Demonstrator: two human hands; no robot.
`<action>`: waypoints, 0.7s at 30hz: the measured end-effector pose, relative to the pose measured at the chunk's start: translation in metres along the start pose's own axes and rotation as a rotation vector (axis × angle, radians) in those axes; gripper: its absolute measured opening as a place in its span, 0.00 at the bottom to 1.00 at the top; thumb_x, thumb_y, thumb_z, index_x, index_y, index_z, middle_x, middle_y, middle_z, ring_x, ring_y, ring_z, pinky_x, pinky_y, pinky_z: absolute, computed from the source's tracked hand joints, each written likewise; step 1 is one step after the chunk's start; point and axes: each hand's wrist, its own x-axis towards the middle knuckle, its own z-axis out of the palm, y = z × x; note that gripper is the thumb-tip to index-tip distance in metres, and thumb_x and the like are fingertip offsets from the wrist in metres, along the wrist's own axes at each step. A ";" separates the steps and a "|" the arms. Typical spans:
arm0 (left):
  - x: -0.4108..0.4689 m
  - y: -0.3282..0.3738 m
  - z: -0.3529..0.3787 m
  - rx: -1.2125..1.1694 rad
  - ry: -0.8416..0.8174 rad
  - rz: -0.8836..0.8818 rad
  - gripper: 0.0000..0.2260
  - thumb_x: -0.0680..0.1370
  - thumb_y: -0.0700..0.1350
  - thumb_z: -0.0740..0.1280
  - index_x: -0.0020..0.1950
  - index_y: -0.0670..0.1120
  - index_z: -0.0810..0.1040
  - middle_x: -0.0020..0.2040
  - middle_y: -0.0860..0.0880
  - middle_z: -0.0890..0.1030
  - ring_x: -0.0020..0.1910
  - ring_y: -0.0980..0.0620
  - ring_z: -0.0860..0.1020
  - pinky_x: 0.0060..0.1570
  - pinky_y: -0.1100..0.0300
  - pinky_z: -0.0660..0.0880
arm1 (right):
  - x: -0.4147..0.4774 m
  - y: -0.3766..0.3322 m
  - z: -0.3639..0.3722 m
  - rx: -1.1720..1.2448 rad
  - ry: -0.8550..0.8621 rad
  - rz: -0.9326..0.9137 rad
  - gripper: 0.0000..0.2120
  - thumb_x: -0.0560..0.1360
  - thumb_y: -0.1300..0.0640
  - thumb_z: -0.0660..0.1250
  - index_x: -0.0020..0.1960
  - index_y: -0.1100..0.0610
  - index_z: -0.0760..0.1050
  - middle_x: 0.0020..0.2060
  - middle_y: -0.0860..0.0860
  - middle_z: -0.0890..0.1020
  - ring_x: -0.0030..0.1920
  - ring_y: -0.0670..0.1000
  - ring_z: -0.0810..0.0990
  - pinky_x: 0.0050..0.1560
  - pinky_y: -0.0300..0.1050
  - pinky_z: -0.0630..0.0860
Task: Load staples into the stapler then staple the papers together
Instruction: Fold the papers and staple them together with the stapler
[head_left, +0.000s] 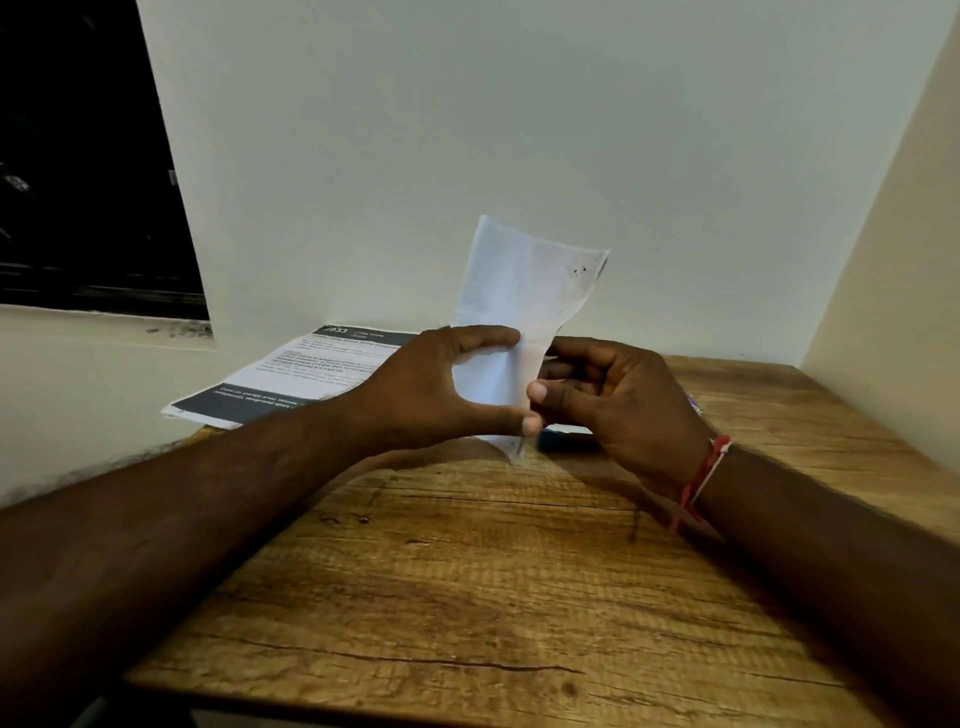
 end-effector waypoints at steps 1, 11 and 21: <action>0.000 0.000 0.001 0.039 -0.016 0.002 0.50 0.61 0.71 0.84 0.81 0.63 0.75 0.77 0.63 0.77 0.75 0.63 0.74 0.70 0.66 0.70 | 0.001 0.001 0.000 0.009 0.002 0.002 0.21 0.77 0.66 0.78 0.70 0.59 0.83 0.56 0.61 0.90 0.53 0.61 0.91 0.59 0.58 0.87; 0.004 -0.013 0.005 0.150 -0.023 0.043 0.53 0.63 0.74 0.83 0.85 0.66 0.66 0.81 0.60 0.73 0.76 0.57 0.74 0.72 0.56 0.73 | 0.002 0.000 0.002 0.022 0.034 0.006 0.15 0.78 0.67 0.77 0.65 0.63 0.84 0.55 0.67 0.88 0.50 0.64 0.89 0.56 0.58 0.89; 0.007 -0.017 0.007 0.099 0.026 0.059 0.46 0.69 0.65 0.85 0.84 0.63 0.71 0.80 0.60 0.75 0.77 0.58 0.74 0.73 0.59 0.72 | 0.004 0.006 -0.005 -0.050 -0.013 0.034 0.30 0.71 0.59 0.84 0.72 0.55 0.82 0.60 0.57 0.89 0.58 0.65 0.90 0.62 0.66 0.86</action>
